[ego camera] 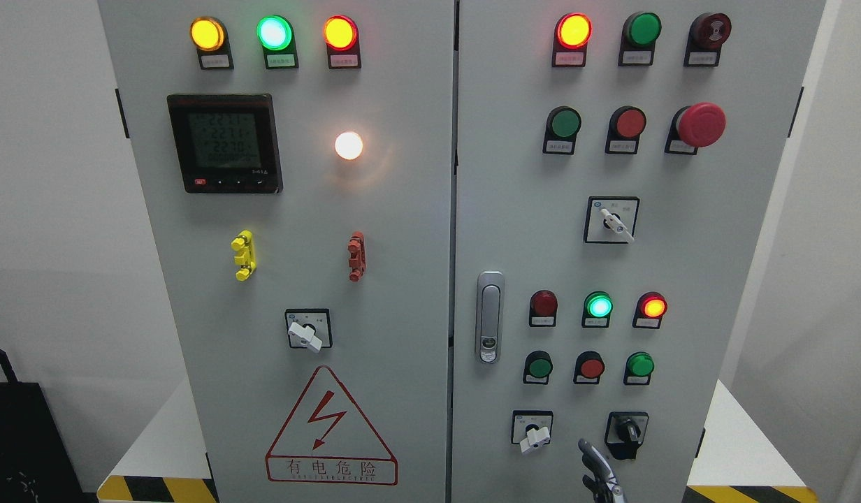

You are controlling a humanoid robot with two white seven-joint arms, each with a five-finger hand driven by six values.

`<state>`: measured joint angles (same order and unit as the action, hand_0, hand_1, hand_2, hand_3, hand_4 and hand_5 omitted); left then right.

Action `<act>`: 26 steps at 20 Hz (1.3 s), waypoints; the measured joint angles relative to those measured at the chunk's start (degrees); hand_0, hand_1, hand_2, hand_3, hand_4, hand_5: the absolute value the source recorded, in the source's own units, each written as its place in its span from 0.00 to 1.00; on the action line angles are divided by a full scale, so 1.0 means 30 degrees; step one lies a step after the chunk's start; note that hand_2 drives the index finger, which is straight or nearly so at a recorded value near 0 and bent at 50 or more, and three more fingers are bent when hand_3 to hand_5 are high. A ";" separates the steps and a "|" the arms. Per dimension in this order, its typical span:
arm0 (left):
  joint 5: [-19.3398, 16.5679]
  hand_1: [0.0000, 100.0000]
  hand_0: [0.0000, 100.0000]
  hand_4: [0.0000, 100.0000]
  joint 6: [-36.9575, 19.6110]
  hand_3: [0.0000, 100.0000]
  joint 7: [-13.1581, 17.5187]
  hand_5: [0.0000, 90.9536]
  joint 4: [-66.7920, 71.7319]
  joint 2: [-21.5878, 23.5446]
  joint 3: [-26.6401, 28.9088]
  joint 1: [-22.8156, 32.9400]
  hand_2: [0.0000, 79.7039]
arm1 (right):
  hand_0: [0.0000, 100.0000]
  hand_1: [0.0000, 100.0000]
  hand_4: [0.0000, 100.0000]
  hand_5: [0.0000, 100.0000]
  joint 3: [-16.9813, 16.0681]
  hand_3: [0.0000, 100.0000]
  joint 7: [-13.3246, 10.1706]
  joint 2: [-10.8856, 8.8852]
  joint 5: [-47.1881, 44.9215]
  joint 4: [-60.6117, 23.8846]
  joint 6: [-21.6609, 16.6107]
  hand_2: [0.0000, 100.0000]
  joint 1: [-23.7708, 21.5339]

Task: Press green start button
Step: 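Raise the right hand up toward the lower row of push buttons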

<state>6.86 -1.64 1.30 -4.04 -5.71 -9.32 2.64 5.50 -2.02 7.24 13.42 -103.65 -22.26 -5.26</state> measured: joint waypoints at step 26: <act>0.0000 0.56 0.12 0.00 -0.0001 0.00 0.0000 0.00 0.0000 0.0000 0.0000 -0.0003 0.00 | 0.55 0.30 0.64 0.64 -0.1843 0.64 -0.2742 0.0065 1.4994 -0.0002 -0.0006 0.00 0.2384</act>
<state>6.85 -1.64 1.30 -4.04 -5.71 -9.32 2.64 -0.03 -10.25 7.44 58.40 -103.65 -22.28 1.89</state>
